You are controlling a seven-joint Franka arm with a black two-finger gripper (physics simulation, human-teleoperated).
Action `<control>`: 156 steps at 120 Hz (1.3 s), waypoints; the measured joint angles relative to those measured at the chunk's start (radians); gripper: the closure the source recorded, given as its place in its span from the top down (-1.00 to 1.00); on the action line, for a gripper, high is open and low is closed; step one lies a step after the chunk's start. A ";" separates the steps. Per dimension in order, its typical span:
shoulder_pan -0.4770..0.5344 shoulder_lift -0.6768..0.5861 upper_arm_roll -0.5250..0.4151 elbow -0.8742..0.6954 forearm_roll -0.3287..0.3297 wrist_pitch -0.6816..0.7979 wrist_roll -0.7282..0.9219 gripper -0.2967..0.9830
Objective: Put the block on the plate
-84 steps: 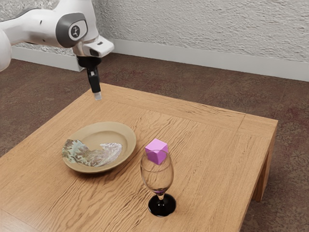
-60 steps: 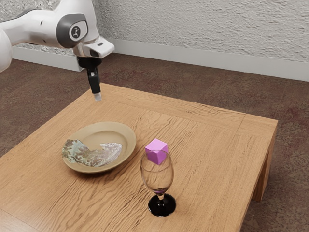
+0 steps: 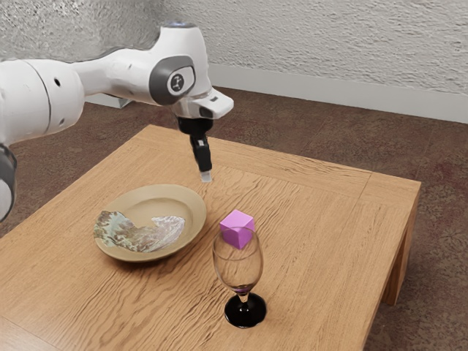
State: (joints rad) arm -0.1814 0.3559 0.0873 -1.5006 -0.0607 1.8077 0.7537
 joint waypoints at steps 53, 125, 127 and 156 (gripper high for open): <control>-0.141 0.277 0.107 0.128 -0.122 0.146 -0.354 0.53; -0.168 0.348 0.155 0.045 -0.167 0.297 -0.630 0.54; -0.169 0.347 0.155 0.039 -0.167 0.298 -0.634 0.54; -0.179 0.346 0.155 0.016 -0.169 0.301 -0.685 0.26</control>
State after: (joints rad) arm -0.3606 0.7017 0.2423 -1.4846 -0.2292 2.1090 0.0682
